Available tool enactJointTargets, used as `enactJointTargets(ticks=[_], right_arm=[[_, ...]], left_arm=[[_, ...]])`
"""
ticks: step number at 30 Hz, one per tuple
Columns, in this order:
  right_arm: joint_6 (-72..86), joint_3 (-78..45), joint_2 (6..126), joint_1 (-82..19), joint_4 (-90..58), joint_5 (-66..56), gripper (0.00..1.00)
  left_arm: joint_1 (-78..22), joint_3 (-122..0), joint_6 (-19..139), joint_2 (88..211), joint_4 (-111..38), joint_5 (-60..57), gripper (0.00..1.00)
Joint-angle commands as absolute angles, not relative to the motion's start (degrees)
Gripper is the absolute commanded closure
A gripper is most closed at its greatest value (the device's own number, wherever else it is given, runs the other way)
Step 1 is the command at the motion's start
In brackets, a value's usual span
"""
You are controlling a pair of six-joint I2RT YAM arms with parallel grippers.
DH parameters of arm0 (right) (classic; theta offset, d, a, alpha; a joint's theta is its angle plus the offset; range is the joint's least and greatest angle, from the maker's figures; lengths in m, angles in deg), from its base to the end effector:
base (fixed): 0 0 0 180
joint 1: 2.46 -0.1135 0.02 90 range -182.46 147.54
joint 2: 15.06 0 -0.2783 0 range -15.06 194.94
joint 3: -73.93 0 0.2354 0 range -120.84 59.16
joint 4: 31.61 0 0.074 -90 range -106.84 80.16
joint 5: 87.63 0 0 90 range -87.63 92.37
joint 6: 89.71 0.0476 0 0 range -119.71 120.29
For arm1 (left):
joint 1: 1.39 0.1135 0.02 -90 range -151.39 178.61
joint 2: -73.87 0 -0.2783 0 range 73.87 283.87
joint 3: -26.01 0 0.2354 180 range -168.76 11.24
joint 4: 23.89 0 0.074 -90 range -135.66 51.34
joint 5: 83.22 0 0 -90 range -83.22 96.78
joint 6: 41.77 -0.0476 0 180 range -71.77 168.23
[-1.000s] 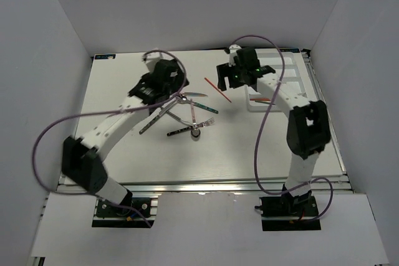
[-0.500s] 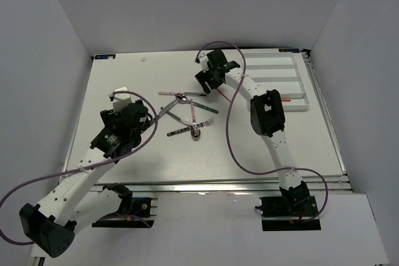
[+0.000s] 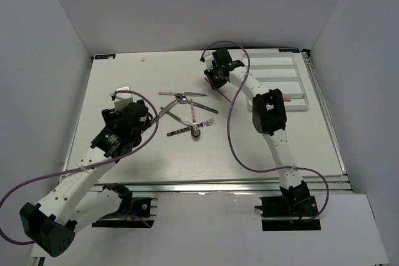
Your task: Sort the eating utensils into containers
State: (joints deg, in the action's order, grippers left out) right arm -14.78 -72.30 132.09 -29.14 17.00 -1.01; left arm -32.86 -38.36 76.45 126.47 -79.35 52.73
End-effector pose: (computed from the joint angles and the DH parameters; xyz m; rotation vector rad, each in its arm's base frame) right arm 0.5063 0.2576 0.1682 -0.8942 2.2702 0.1626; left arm 0.1534 -0.0538 0.3086 -0.3140 2.0635 0.3181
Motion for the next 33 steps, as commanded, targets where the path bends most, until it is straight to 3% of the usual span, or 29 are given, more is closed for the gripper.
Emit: enactJointTargets(ticks=[1, 4, 5, 13, 16, 23, 29, 33], right_arm=[[-15.53, -69.78, 135.49, -28.39, 26.57, -0.53, 0.75], [-14.57, -69.07, 135.84, -28.13, 29.81, -3.07, 0.88], [-14.04, -69.42, 136.02, -27.95, 30.79, -3.25, 0.99], [-5.7, -65.31, 124.8, -27.78, 26.77, -3.95, 1.0], [3.6, -54.98, 110.24, -25.16, 15.09, -7.46, 1.0], [24.35, -37.11, 94.03, -16.8, -1.18, -7.66, 1.0], [50.97, -17.17, 82.33, -5.03, -7.7, 9.73, 1.0], [69.25, -11.42, 79.07, -0.18, -3.67, 23.09, 1.0]], left_arm=[[-32.86, -38.41, 75.74, 125.46, -78.48, 52.21, 0.02], [-32.86, -38.41, 75.74, 124.94, -78.48, 52.13, 0.02], [-32.86, -38.33, 75.65, 124.76, -78.39, 52.21, 0.02], [-32.86, -38.15, 75.56, 123.97, -78.3, 52.3, 0.02], [-32.86, -38.15, 75.82, 123.97, -78.56, 52.74, 0.02], [-32.86, -37.89, 75.91, 122.04, -78.48, 52.92, 0.02], [-32.86, -37.71, 75.74, 120.89, -77.95, 51.78, 0.02], [-32.86, -37.62, 75.56, 120.8, -77.69, 50.99, 0.02]])
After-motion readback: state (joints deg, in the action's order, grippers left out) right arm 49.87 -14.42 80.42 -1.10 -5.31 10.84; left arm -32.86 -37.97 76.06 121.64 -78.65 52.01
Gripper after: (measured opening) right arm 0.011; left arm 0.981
